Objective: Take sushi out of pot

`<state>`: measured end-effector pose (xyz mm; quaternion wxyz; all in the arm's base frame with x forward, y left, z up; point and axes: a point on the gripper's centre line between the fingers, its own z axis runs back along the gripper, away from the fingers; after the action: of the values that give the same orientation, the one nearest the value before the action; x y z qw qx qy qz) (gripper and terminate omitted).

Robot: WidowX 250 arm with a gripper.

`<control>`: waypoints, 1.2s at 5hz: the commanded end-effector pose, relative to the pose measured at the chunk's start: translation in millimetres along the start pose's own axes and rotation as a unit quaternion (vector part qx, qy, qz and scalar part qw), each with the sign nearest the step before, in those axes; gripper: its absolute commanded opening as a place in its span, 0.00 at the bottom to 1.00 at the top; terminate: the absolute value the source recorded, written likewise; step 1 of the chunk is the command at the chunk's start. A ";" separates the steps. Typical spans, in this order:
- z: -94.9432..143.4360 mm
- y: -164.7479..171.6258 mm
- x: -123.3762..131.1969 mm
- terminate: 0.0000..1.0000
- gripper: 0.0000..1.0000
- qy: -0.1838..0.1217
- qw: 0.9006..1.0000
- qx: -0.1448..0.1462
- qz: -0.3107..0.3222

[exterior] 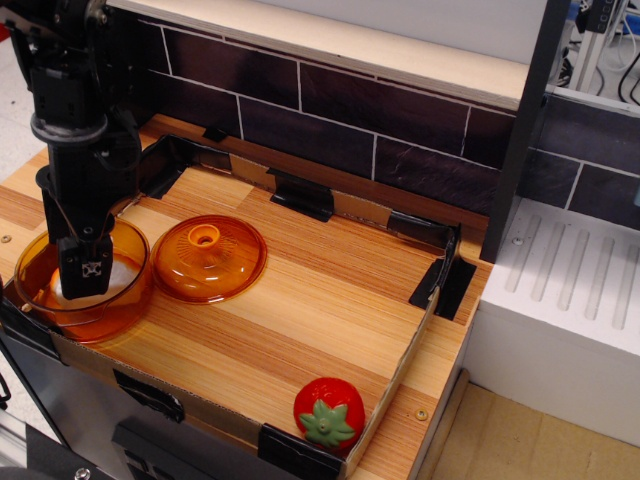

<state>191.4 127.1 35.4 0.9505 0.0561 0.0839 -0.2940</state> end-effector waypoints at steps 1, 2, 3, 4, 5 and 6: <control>-3.1 11.7 9.9 0.00 1.00 0.000 1.000 0.021 0.005; -5.9 11.9 11.0 0.00 1.00 -0.006 0.999 0.033 0.012; -9.2 12.3 10.9 0.00 1.00 -0.005 0.999 0.041 0.016; -8.5 11.6 10.4 0.00 0.00 -0.005 0.999 0.039 0.016; 9.8 15.1 4.9 0.00 0.00 -0.017 0.999 0.035 0.031; 50.3 19.7 2.2 0.00 0.00 -0.045 0.997 0.027 0.056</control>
<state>200.8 125.4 74.4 0.9681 0.0560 0.0419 -0.2407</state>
